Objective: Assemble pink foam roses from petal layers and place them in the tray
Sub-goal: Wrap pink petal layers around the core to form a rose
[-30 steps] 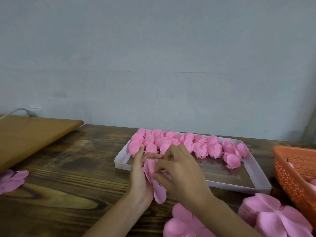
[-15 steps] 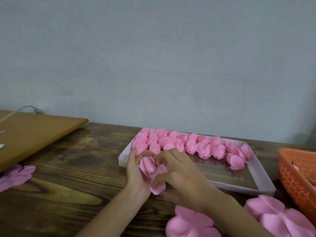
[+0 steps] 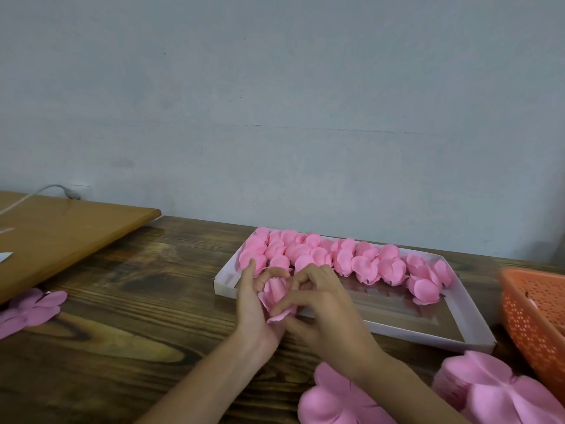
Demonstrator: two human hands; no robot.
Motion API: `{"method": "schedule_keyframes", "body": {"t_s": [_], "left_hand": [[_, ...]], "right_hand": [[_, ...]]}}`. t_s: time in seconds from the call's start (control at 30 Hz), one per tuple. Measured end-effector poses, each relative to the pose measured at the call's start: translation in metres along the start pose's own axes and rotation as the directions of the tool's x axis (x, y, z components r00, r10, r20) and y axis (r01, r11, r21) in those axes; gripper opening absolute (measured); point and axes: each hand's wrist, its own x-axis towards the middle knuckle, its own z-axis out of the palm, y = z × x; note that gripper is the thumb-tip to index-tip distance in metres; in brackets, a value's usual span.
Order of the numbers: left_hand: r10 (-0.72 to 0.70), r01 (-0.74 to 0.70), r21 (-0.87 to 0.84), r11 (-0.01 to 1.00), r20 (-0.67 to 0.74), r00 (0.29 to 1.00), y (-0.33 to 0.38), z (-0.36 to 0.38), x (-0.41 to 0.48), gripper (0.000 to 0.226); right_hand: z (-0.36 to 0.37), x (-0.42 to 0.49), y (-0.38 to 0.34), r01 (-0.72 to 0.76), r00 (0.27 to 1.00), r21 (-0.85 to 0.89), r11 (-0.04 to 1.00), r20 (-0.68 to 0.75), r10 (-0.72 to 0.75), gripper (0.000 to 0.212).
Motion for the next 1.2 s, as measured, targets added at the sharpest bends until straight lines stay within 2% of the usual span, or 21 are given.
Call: {"method": "schedule_keyframes", "body": {"t_s": [0.27,0.33,0.47,0.67,0.83,0.97,1.1,1.2], "left_hand": [[0.1,-0.102,0.072,0.992,0.02,0.995,-0.007,0.002,-0.004,0.066],[0.103,-0.104,0.071,0.992,0.02,0.995,-0.007,0.003,-0.005,0.067],[0.112,-0.112,0.012,0.994,0.04,0.993,-0.009,0.004,-0.008,0.07],[0.136,-0.135,-0.017,0.991,0.036,0.99,-0.009,0.002,-0.006,0.069],[0.121,-0.124,0.028,0.992,0.107,0.987,-0.012,0.003,-0.004,0.055],[0.079,-0.088,0.052,0.995,0.16,0.984,-0.016,0.001,-0.002,0.043],[0.044,-0.061,0.123,0.99,0.137,0.99,-0.022,0.001,-0.006,0.035],[0.046,-0.059,0.148,0.987,0.091,0.995,-0.02,0.003,-0.009,0.032]], "right_hand": [[0.008,-0.002,-0.003,-0.075,0.99,0.036,0.997,-0.119,0.078,0.009],[0.008,-0.002,-0.005,-0.056,0.989,0.016,0.998,-0.139,0.058,0.002],[0.01,-0.002,-0.007,-0.026,0.977,-0.07,0.997,-0.212,0.011,0.006],[0.01,-0.002,-0.001,0.026,0.973,-0.144,0.989,-0.224,-0.058,0.018],[0.014,-0.003,0.003,-0.008,0.97,-0.145,0.989,-0.241,-0.028,0.017],[0.011,-0.003,0.002,0.03,0.964,-0.182,0.983,-0.256,-0.076,0.004],[0.003,-0.002,-0.008,0.005,0.971,-0.298,0.954,-0.225,-0.075,0.028],[0.002,-0.001,-0.016,-0.074,0.984,-0.269,0.96,-0.177,0.027,0.041]]}}
